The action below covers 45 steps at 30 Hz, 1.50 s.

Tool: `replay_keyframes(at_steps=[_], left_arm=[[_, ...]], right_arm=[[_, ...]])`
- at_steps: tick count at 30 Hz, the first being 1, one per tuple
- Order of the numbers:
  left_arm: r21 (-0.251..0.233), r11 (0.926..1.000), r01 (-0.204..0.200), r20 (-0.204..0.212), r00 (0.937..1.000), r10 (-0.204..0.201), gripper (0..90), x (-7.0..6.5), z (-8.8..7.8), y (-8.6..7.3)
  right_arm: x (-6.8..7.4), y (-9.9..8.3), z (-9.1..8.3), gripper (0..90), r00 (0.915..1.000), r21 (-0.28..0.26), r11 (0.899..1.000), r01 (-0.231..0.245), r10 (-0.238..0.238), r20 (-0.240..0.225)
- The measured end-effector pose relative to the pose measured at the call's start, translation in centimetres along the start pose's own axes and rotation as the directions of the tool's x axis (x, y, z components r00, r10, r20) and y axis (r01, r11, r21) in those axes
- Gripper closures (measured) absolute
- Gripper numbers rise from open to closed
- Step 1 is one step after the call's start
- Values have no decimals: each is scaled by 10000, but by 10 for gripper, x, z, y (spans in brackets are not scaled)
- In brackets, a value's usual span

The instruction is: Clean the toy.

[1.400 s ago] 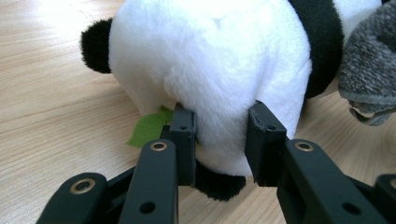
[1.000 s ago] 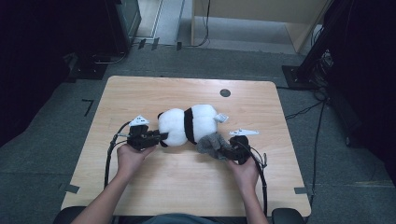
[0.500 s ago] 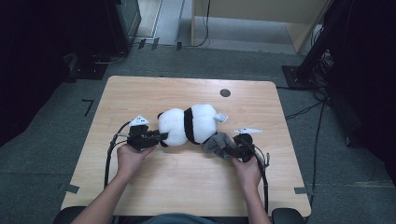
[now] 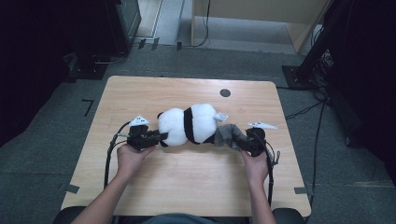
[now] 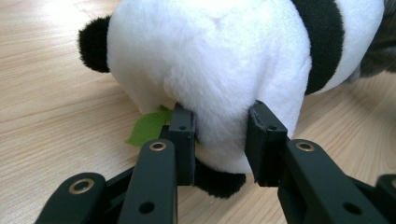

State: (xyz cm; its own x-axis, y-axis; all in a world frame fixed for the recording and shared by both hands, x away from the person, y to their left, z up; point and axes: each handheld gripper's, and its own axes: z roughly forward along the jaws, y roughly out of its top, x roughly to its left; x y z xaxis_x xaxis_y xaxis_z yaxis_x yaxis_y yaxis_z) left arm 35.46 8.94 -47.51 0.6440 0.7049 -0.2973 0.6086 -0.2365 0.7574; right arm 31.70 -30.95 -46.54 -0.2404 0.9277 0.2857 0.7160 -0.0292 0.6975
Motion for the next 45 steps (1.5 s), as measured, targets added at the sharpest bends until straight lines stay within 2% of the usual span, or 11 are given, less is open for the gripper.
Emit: replay_keyframes(at_steps=[2, 5, 7, 12, 19, 25, 33, 36, 37, 43, 45], left_arm=[[-9, 10000, -16, -7, 10000, 16, 671, 0, 0, 0], [-39, 10000, -83, -29, 10000, 83, 667, 1, 0, -1], [-47, 9999, -89, -30, 10000, 88, 667, 1, 0, -1], [-58, 9999, -83, -55, 10000, 83, 666, 0, 0, -1], [-90, 9999, -56, -51, 10000, 55, 665, 0, 1, -1], [-90, 9999, -61, -44, 10000, 61, 663, 0, 0, -1], [-101, 9999, -24, -43, 10000, 24, 662, 0, 0, -1], [-61, 10000, -56, -53, 10000, 56, 662, 0, 0, -1], [-56, 10000, -56, -55, 10000, 56, 662, 0, 0, -1], [-20, 9999, -122, -102, 9999, 122, 662, 0, 0, -1], [28, 9999, -147, -161, 9998, 147, 664, 0, 1, -1]], right_arm=[[-1, 5, -4, 772, 10000, -226, 9997, 17, -17, -9], [1, 13, -13, 771, 9994, -580, 9983, -80, 60, -336], [6, 17, -19, 771, 9993, -745, 9971, 132, -157, -335], [29, 36, -40, 771, 9950, -1499, 9864, 677, -777, -621], [70, 55, -44, 771, 9749, -1806, 9707, 1585, -1828, -1268], [108, 53, -23, 770, 9480, -1407, 9648, 2222, -2475, -2003], [149, 43, 9, 771, 9076, -865, 9574, 2757, -2889, -3046], [159, 35, 24, 771, 8972, -603, 9553, 2895, -2927, -3308], [160, 32, 29, 771, 8944, -509, 9546, 2935, -2930, -3379], [159, 14, 56, 772, 8958, 385, 9499, 3101, -2783, -3466], [155, 8, 61, 773, 8961, 526, 9537, 2960, -2582, -3610]])
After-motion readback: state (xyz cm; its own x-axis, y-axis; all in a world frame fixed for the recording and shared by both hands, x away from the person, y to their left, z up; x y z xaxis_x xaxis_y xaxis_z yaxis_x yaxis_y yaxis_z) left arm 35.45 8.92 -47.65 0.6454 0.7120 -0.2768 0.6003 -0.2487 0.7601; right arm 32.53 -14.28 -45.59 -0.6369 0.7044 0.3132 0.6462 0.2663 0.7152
